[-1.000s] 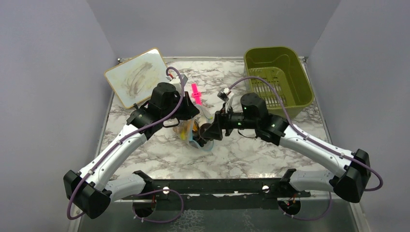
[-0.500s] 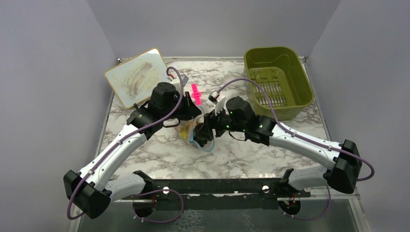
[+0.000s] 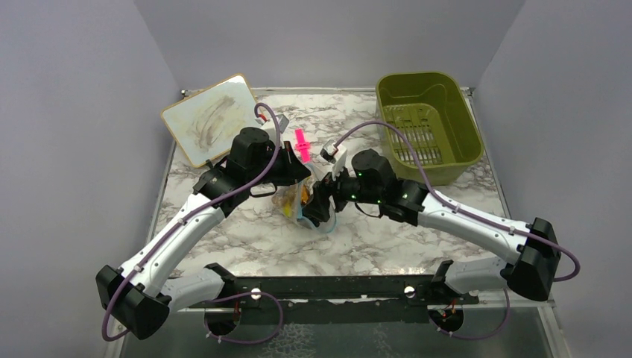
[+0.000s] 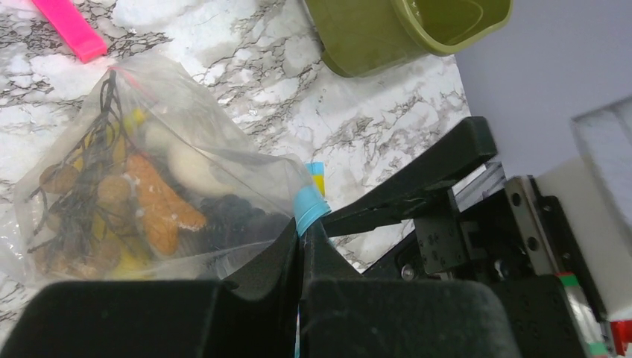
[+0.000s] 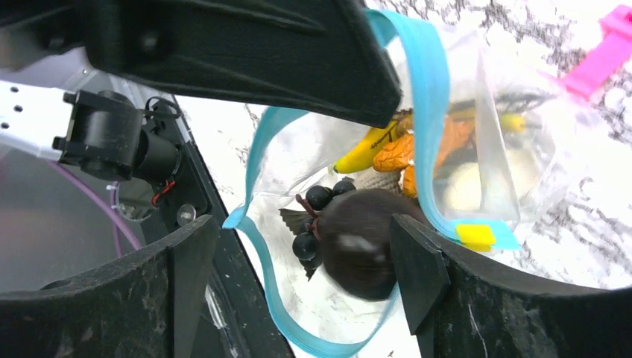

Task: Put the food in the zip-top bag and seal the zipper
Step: Place the fake fruit in the zipper food storage bag.

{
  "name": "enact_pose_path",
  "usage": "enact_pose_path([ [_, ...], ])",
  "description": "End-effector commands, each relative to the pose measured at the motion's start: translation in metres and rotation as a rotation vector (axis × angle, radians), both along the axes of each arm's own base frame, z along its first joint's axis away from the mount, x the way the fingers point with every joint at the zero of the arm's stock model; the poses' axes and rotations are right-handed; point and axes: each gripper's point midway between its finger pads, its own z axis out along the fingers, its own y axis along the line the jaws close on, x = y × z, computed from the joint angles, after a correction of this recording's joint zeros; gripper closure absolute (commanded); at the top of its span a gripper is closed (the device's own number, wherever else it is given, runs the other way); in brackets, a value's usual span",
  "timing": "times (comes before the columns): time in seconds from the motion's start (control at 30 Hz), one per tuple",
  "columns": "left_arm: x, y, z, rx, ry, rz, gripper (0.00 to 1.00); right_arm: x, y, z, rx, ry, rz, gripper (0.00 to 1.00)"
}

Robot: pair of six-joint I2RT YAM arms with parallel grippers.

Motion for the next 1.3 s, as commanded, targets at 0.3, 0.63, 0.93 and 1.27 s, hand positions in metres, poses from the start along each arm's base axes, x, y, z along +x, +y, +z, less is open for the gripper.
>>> enact_pose_path([
  [0.3,-0.002,-0.003,0.025,-0.045,-0.088,-0.037,1.00,-0.014,-0.025,0.053,-0.020,-0.288,0.148,0.23],
  [0.63,-0.011,-0.002,0.036,0.010,-0.250,-0.167,1.00,-0.040,-0.057,0.059,-0.054,-0.658,0.368,0.41],
  [0.93,-0.049,-0.018,0.054,-0.072,-0.298,-0.414,1.00,-0.046,-0.070,0.037,-0.115,-0.955,0.502,0.56],
  [1.27,-0.056,-0.017,0.048,-0.079,-0.289,-0.438,1.00,-0.026,-0.061,0.030,-0.117,-1.053,0.433,0.57],
])
